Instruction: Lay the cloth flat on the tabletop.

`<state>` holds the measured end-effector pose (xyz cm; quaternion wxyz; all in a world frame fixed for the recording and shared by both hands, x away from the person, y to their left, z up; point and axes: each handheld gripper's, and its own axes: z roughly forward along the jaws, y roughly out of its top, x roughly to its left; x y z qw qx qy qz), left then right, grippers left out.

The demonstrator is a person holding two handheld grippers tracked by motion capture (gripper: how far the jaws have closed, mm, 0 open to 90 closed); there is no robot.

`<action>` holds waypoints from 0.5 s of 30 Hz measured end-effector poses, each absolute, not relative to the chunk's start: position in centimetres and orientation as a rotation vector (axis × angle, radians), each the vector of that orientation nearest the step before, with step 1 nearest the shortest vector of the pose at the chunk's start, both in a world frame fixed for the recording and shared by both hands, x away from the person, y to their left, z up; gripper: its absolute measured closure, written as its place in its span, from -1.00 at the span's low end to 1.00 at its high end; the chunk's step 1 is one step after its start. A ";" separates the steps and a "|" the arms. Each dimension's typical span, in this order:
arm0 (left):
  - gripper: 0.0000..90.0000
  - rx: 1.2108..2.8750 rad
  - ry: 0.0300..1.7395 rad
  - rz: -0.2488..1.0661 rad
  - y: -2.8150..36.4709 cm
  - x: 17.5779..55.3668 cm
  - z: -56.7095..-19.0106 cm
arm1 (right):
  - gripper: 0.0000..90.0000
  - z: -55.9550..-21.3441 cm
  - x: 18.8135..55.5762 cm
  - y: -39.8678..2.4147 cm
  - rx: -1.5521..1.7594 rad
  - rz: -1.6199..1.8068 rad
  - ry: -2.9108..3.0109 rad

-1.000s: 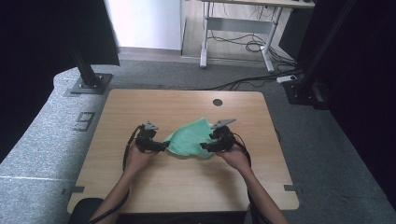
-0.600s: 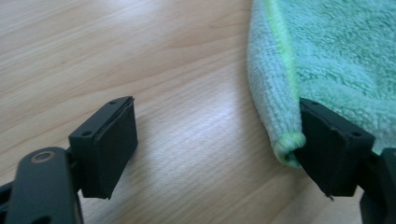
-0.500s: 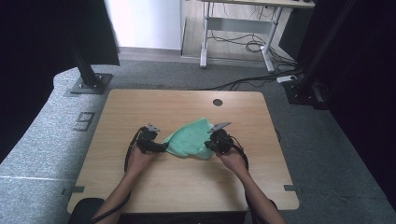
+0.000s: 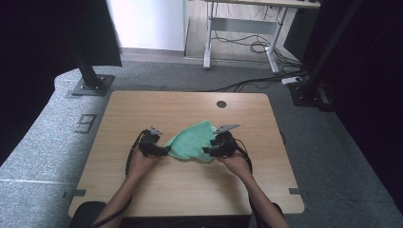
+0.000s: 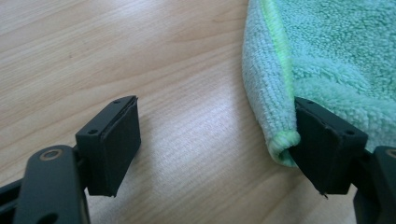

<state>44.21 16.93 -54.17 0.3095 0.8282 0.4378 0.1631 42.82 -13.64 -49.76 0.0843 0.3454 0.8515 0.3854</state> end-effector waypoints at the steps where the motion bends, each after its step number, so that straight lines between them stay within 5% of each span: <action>1: -0.55 2.190 1.155 0.431 16.9 44.1 -54.1 | 0.00 -50.1 42.9 -13.3 1.032 1.134 2.552; 7: -0.55 2.181 1.161 0.430 17.1 43.9 -54.2 | 0.82 -52.7 42.8 -11.8 1.007 0.984 2.608; 15: -0.57 2.172 1.165 0.428 17.2 43.9 -54.3 | 0.81 -49.6 42.0 -14.3 0.995 1.049 2.530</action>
